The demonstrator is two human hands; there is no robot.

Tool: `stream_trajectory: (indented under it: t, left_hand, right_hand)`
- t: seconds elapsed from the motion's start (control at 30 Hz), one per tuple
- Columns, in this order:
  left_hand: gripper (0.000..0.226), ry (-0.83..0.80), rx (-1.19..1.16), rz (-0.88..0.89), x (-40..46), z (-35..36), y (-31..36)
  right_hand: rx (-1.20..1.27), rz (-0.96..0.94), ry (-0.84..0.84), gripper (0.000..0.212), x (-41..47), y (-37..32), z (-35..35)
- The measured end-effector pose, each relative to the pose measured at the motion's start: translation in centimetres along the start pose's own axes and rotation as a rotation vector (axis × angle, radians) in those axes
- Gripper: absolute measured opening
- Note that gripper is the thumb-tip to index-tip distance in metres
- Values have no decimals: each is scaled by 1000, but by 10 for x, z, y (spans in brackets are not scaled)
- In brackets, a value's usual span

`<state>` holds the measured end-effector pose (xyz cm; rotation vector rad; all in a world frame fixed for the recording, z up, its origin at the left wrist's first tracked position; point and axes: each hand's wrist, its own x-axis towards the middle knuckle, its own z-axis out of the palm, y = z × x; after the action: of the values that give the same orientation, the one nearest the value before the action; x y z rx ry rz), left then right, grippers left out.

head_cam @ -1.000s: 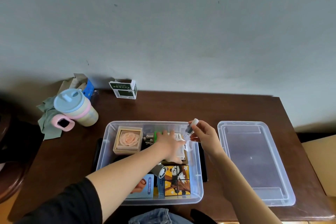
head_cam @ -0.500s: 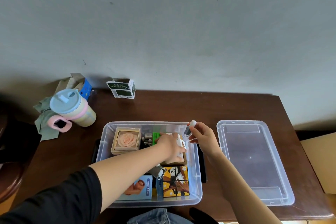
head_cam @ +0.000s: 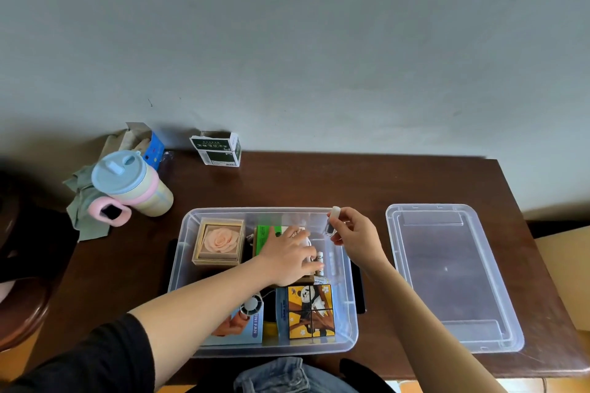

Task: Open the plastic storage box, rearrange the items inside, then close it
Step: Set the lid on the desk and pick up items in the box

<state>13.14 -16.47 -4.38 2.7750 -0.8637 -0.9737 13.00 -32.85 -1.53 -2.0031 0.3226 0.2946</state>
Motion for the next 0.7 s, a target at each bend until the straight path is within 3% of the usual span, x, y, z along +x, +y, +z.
stream_trajectory:
  t: [0.4, 0.57, 0.7]
  left_hand:
    - [45, -69, -57, -41, -7, 1, -13]
    - [40, 26, -100, 132, -8, 10, -14]
    - [38, 89, -182, 151, -9, 17, -20]
  right_hand:
    - [-383, -78, 90, 15, -9, -9, 18]
    - [-570, -182, -2, 14, -5, -23, 18]
    - [-867, -229, -102, 16, 3, -33, 24]
